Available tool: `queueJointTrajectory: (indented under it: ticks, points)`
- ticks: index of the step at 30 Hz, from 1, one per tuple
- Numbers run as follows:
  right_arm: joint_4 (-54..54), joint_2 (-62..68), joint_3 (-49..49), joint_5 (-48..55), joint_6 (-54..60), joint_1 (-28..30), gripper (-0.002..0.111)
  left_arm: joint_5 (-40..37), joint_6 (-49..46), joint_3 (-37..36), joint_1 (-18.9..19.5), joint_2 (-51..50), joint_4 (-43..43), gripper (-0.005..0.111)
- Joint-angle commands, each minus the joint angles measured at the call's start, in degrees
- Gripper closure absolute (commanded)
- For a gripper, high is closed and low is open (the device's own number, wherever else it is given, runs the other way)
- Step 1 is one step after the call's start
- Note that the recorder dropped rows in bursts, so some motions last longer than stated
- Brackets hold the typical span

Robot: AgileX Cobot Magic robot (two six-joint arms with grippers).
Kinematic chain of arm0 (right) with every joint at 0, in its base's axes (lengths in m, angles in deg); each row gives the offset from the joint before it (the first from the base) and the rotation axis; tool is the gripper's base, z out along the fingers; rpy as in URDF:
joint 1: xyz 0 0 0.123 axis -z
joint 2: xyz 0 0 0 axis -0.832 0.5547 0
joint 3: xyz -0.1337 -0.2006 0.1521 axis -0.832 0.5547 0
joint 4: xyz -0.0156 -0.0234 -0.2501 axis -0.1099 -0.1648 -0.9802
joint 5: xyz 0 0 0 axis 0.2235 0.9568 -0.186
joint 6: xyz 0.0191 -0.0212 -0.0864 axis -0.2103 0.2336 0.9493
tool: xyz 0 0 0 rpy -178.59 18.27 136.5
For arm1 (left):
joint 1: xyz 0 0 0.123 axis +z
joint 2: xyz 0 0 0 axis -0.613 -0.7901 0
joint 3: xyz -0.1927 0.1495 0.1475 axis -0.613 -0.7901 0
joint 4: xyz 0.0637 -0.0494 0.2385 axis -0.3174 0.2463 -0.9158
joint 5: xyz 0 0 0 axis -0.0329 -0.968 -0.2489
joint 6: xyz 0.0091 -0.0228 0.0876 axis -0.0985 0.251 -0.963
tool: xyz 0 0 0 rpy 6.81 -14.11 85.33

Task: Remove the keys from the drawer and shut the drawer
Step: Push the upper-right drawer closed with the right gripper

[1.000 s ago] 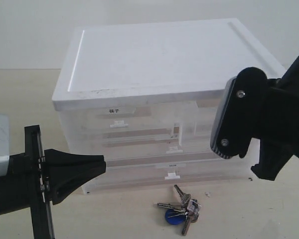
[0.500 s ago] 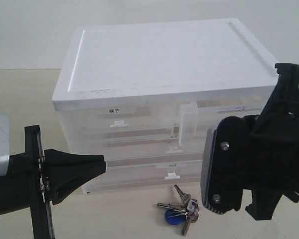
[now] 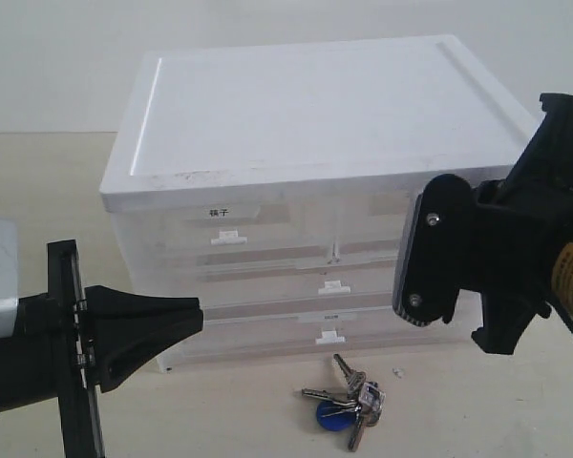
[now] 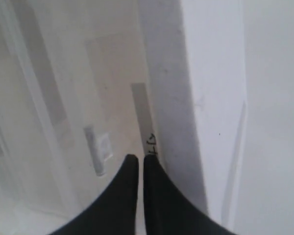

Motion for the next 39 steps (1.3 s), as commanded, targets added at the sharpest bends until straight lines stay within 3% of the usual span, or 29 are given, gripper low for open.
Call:
queueJointTrajectory:
  ticks: [1, 18, 27, 36, 39]
  points:
    - [-4.2, 0.0, 0.1, -2.5, -4.2, 1.6, 0.107, 0.5, 0.3, 0.1, -0.3, -0.1, -0.2, 0.102]
    - [-5.6, -0.1, 0.1, -6.7, -8.8, 1.3, 0.107, 0.5, 0.3, 0.1, -0.3, -0.1, -0.2, 0.102]
    - [-2.3, -2.7, 0.1, -0.4, -9.1, -8.2, 0.107, 0.5, 0.3, 0.1, -0.3, -0.1, -0.2, 0.102]
    - [-3.1, 3.2, 0.1, -5.1, -9.6, -0.2, 0.107, 0.5, 0.3, 0.1, -0.3, -0.1, -0.2, 0.102]
    - [-5.7, 4.8, 0.1, -4.5, -9.6, 0.1, 0.107, 0.5, 0.3, 0.1, -0.3, -0.1, -0.2, 0.102]
